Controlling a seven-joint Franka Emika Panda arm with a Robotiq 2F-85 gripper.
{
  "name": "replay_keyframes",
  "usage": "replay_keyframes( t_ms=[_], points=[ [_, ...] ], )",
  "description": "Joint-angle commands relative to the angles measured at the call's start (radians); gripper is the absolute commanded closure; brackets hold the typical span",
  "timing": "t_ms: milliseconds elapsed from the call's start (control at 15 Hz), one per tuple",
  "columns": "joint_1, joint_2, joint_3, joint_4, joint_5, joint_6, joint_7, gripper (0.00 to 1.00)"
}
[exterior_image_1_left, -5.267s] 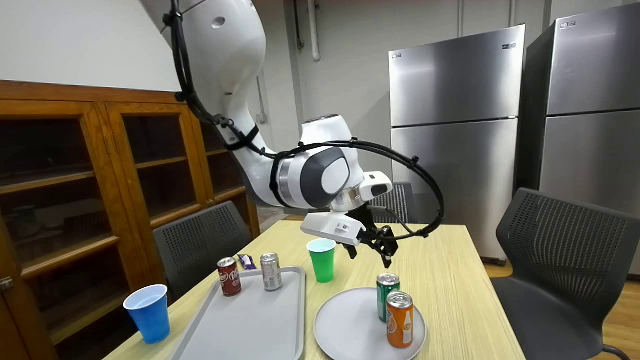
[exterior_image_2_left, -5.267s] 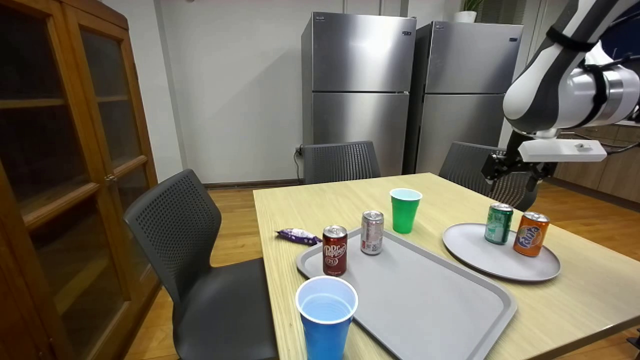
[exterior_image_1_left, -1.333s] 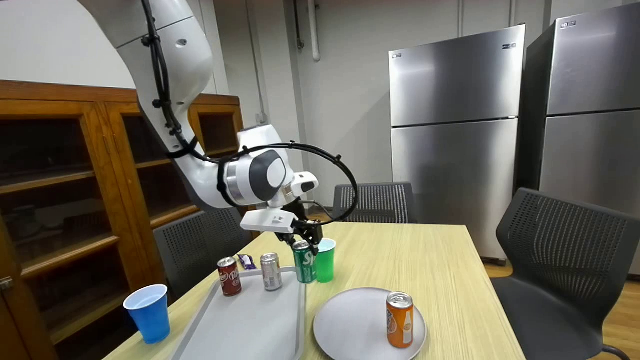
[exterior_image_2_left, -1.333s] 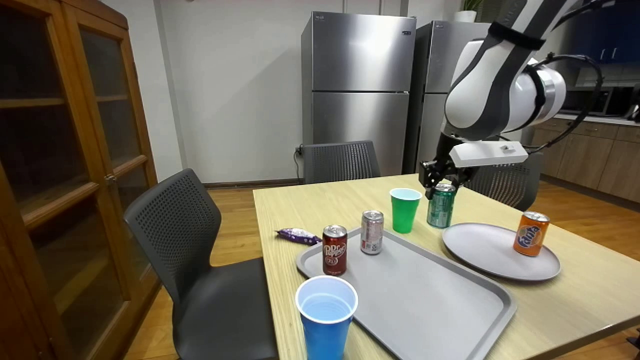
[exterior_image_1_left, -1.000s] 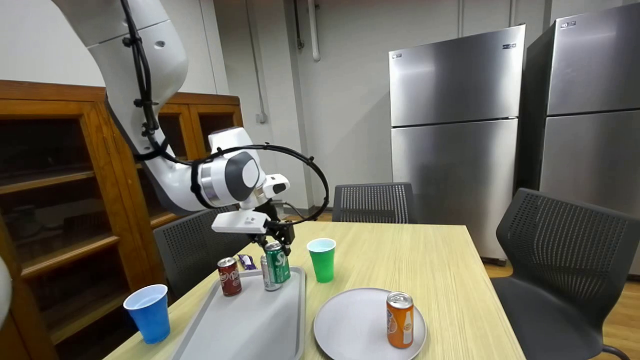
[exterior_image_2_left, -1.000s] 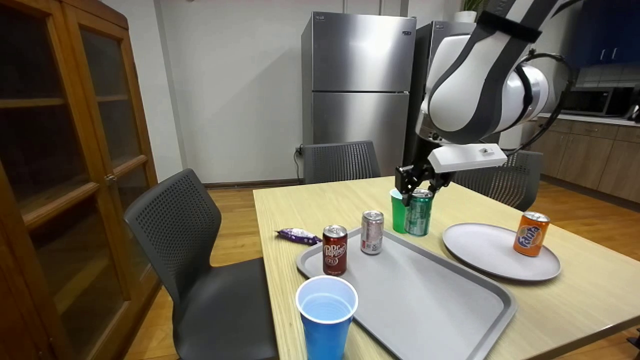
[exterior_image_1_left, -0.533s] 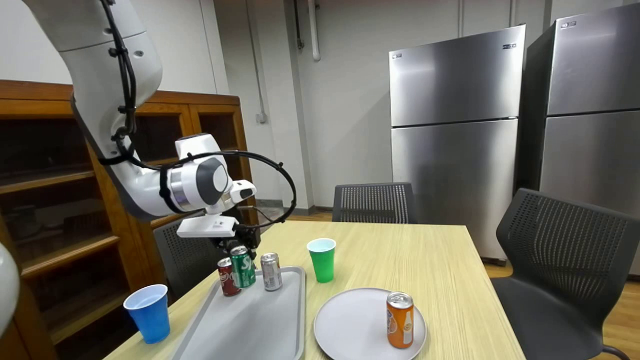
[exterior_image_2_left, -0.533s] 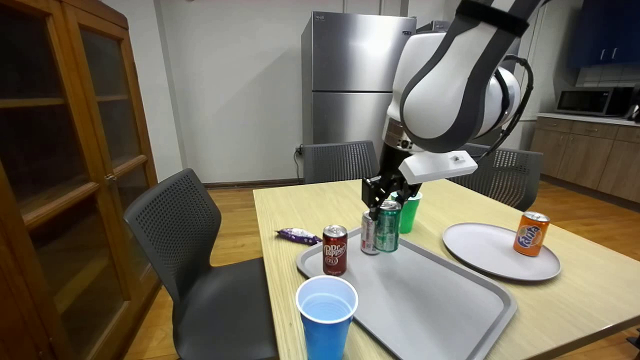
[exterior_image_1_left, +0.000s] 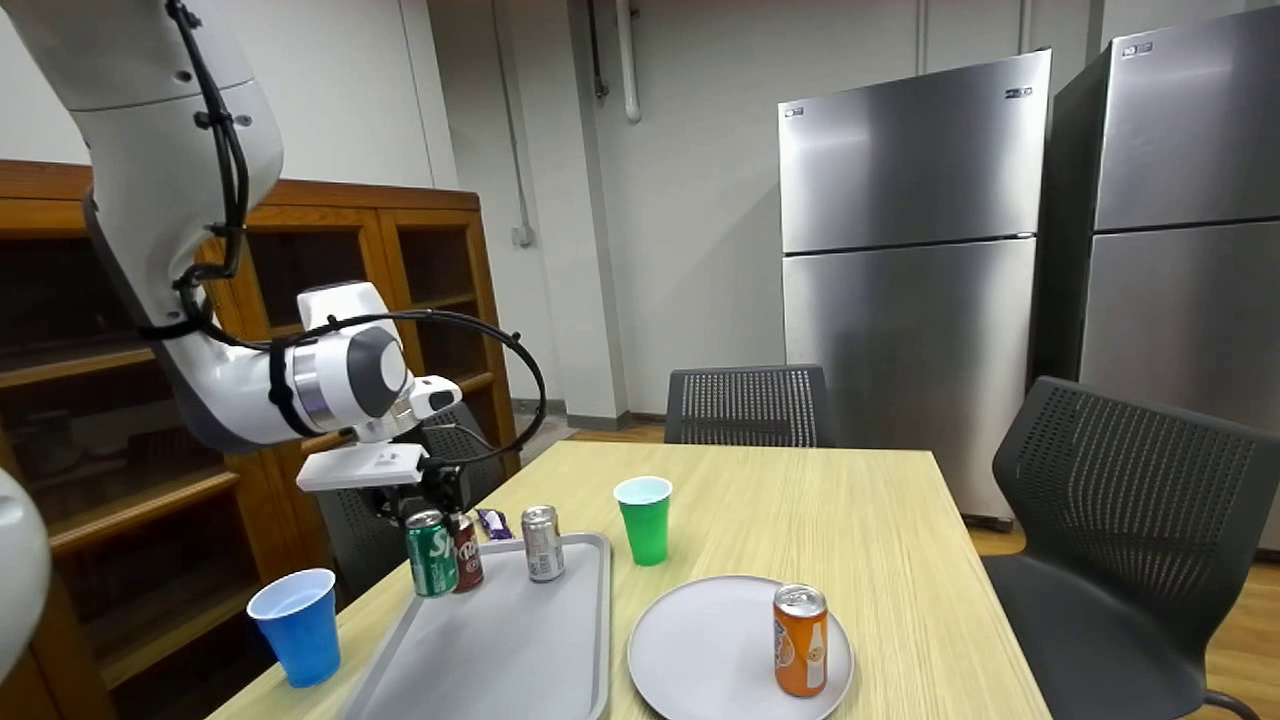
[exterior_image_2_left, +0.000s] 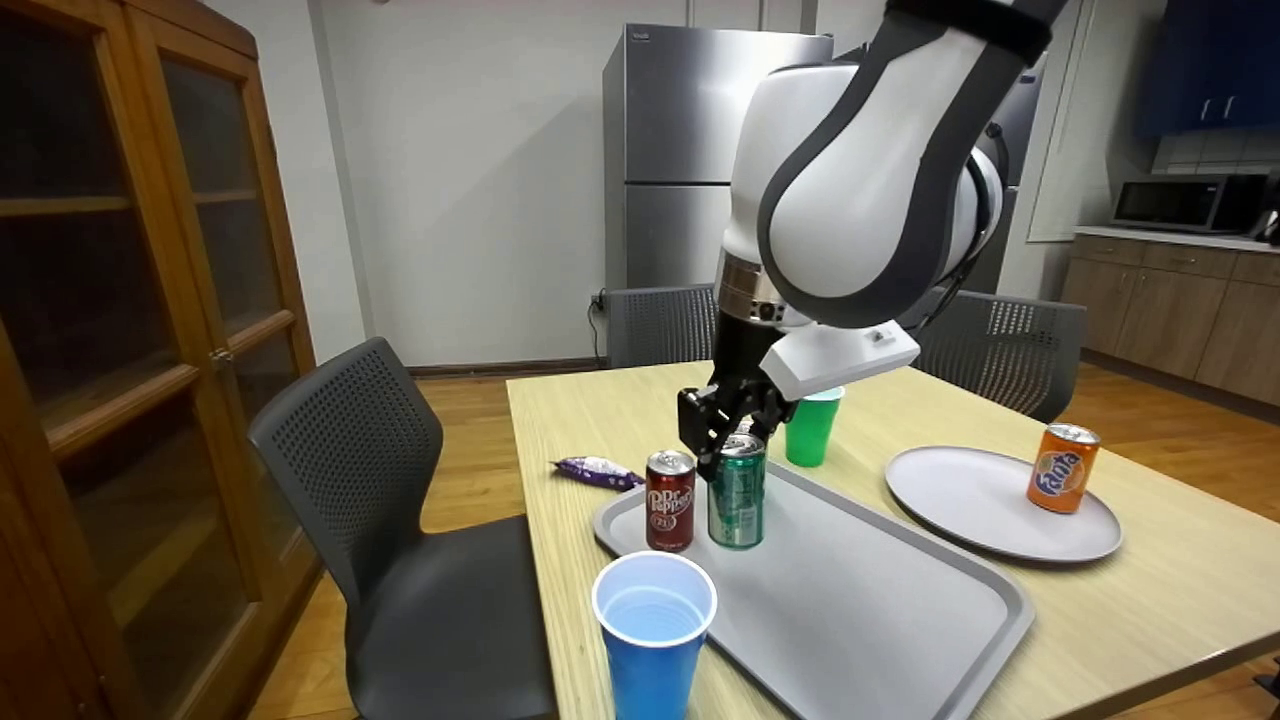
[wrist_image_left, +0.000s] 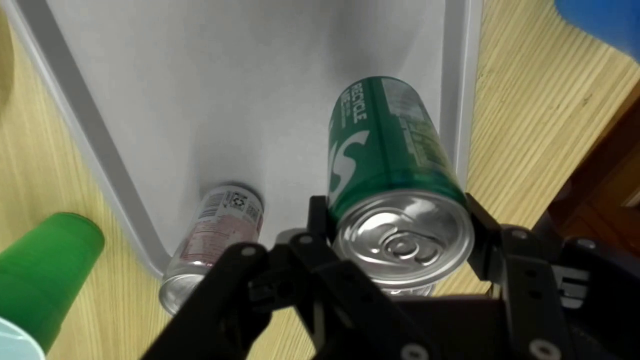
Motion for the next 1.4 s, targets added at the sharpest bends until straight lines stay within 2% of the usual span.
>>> replay_keyframes(
  t_ms=[0,1000,1333],
  points=[
    [0.005,-0.004,0.015,-0.003,-0.033,-0.047,0.01,0.62],
    [0.037,0.083,-0.032,-0.003,-0.005,0.035,0.147,0.62],
    [0.08,0.095,-0.084,-0.004,-0.016,0.055,0.188,0.62]
  ],
)
